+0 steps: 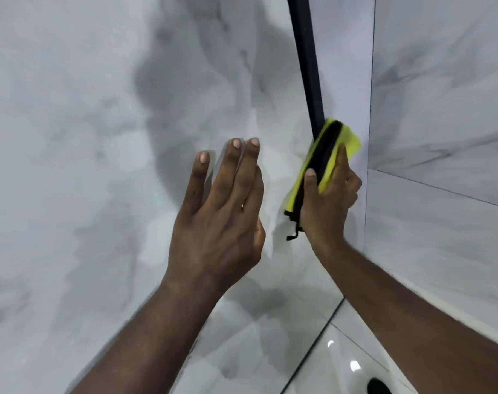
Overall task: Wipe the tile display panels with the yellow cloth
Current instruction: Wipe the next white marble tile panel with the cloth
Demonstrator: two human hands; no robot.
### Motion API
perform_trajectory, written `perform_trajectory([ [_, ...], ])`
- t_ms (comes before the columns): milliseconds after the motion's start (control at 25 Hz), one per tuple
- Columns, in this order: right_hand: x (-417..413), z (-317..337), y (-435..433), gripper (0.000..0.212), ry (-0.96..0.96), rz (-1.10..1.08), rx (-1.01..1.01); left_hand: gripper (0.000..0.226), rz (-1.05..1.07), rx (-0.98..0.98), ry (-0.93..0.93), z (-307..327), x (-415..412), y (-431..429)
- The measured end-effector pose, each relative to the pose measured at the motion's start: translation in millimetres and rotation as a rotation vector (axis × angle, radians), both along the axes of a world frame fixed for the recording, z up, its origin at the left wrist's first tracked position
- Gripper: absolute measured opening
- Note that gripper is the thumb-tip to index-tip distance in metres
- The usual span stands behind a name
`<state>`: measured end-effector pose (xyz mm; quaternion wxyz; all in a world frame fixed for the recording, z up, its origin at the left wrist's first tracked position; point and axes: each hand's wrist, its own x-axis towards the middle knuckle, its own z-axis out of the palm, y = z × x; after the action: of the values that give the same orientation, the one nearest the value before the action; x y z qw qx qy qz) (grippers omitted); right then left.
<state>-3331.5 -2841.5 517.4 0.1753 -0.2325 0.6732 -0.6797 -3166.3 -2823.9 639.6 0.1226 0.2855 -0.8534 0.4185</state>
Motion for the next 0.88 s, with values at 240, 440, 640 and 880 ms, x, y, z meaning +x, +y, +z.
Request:
perform_trajectory([
  [240,-11,-97,12,0.073,-0.23,0.073,0.229,0.054,-0.089,0.038,-0.209,-51,-6,-6],
  [440,-11,-150,23,0.082,-0.278,0.189,0.326,0.056,-0.079,-0.019,-0.315,-60,-4,-14],
  [640,-3,-168,24,0.085,-0.327,0.192,0.451,0.053,-0.096,-0.051,-0.314,-64,-3,-14],
  [880,-5,-186,19,0.076,-0.53,0.179,0.526,0.049,-0.123,-0.078,-0.312,-65,-4,-15],
])
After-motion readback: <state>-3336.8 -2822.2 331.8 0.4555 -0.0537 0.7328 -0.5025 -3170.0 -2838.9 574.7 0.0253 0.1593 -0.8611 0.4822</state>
